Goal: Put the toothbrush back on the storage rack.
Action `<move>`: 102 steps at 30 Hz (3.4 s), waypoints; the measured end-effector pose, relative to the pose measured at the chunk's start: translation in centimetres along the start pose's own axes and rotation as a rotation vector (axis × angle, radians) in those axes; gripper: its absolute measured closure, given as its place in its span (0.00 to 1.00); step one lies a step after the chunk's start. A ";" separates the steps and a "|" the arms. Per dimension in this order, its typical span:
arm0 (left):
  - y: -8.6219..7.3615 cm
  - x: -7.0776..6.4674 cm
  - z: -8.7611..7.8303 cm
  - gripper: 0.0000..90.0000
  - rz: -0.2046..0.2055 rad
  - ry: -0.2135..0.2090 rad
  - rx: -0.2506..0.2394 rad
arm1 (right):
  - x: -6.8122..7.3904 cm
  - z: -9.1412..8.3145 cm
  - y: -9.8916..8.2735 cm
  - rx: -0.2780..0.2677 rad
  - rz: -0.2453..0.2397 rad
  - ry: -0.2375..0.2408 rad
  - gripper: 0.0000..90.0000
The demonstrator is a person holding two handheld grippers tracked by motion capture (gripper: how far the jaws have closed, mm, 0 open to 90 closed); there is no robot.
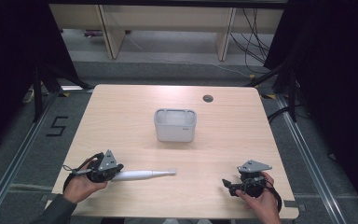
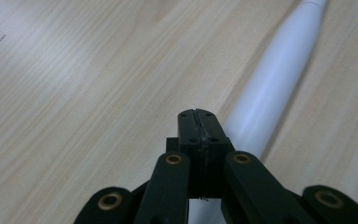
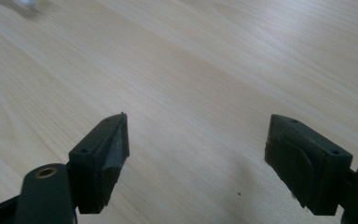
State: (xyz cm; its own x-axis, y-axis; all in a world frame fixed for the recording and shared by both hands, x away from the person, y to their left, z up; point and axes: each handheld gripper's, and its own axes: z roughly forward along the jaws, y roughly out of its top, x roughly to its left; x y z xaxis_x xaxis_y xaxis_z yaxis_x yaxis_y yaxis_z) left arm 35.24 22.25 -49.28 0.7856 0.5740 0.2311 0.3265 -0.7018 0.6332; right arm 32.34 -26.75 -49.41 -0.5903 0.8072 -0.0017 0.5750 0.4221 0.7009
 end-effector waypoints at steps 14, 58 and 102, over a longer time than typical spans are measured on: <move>-0.2 -1.8 -0.8 0.99 0.006 -0.053 0.012 | 0.1 0.0 -0.1 0.020 0.011 -0.003 0.25; 5.3 -1.1 1.6 0.47 -0.224 -0.174 0.202 | 0.2 0.4 -0.1 0.042 0.003 0.010 0.24; 7.0 -1.3 4.3 0.72 -0.071 -0.169 0.403 | 0.3 0.5 -0.1 0.052 0.000 0.016 0.25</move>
State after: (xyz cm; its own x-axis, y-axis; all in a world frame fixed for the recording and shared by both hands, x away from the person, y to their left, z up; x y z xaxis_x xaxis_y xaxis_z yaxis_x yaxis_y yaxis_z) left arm 38.72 14.75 -48.29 0.8177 0.5732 0.0527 0.5352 -0.7908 0.2970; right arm 32.34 -26.34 -49.81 -0.5992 0.8005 0.0100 0.6034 0.4434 0.6627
